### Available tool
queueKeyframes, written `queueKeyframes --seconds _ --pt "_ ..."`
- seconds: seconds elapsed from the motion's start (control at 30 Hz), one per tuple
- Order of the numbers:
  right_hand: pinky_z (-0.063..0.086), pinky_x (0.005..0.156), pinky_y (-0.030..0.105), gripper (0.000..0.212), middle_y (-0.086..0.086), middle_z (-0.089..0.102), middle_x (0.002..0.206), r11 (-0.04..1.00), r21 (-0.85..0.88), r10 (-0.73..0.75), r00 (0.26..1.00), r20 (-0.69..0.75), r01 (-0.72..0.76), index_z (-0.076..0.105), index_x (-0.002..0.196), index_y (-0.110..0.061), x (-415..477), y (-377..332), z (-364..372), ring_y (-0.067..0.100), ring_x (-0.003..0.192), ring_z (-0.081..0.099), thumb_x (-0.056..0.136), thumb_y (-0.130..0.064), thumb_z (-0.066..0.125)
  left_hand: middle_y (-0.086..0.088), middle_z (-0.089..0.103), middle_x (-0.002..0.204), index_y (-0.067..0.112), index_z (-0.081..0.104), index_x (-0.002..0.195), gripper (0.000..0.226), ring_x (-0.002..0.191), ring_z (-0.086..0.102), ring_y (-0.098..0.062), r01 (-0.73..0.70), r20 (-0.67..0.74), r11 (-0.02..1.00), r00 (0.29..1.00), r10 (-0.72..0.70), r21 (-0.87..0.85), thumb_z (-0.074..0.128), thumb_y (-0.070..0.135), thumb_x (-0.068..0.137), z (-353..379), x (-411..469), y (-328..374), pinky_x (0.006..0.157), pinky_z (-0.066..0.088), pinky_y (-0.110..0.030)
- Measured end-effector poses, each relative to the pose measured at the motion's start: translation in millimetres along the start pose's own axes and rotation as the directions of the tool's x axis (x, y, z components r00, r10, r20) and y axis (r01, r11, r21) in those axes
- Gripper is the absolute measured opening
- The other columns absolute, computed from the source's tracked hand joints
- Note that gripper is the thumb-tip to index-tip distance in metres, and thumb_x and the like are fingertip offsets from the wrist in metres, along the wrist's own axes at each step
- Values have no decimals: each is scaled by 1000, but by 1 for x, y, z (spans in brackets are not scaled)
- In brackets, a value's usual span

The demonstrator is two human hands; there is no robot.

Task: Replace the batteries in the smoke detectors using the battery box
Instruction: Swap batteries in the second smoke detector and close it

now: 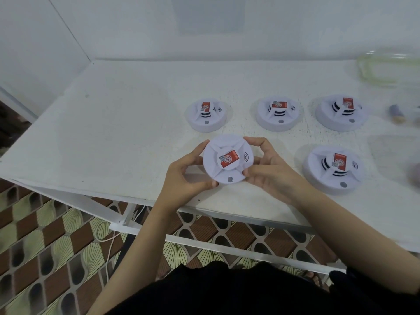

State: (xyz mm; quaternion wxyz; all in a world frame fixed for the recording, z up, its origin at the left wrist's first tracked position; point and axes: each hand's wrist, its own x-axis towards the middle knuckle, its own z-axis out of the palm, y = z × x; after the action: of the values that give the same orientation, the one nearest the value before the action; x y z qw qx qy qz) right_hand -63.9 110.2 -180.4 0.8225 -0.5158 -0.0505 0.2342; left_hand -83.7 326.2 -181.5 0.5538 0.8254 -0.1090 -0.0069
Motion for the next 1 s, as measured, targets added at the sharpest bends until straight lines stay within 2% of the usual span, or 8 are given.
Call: queueKeyframes --seconds 0.17,0.33,0.5,0.6,0.73,1.0 --pt "57 78 38 64 18 65 92 1000 -7 -2 1000 -10 2 42 122 -19 -1 0 -1 25 87 65 67 12 55 6 70 111 23 50 138 82 104 58 9 18 -9 1000 1000 -18 -8 81 18 62 0 -1 1 91 36 -2" --pt "57 79 39 65 18 66 92 1000 -11 0 1000 5 0 39 125 -16 -1 0 -1 26 88 64 70 14 53 7 70 111 25 50 135 80 101 59 10 22 -13 1000 1000 -22 -7 81 16 62 0 -1 2 89 37 -2" --pt "56 82 41 63 19 66 94 1000 -15 3 1000 2 -3 41 124 -17 0 0 -1 26 89 64 72 18 53 3 70 113 20 50 138 82 103 61 1 26 -9 1000 1000 -26 -13 81 16 63 0 -1 3 89 39 -5" --pt "56 82 41 61 18 66 93 1000 -19 0 1000 7 0 40 124 -16 -1 -1 -1 27 90 64 78 24 48 5 70 113 25 50 137 81 103 60 7 30 -7 999 1000 -30 -16 81 17 63 0 -1 4 90 38 -4" --pt "56 81 40 65 18 67 95 1000 -10 4 1000 7 -4 39 125 -17 -1 -1 -1 26 90 65 69 13 54 5 70 113 25 49 136 80 102 59 10 29 -3 999 1000 -29 -15 81 16 63 0 -1 4 89 37 -2" --pt "56 78 38 63 17 67 94 1000 0 -2 1000 8 2 41 121 -19 -1 0 -1 26 89 65 68 13 54 6 69 113 24 49 137 81 102 59 7 18 2 1000 1000 -18 -15 81 17 63 0 -1 2 89 37 -2"
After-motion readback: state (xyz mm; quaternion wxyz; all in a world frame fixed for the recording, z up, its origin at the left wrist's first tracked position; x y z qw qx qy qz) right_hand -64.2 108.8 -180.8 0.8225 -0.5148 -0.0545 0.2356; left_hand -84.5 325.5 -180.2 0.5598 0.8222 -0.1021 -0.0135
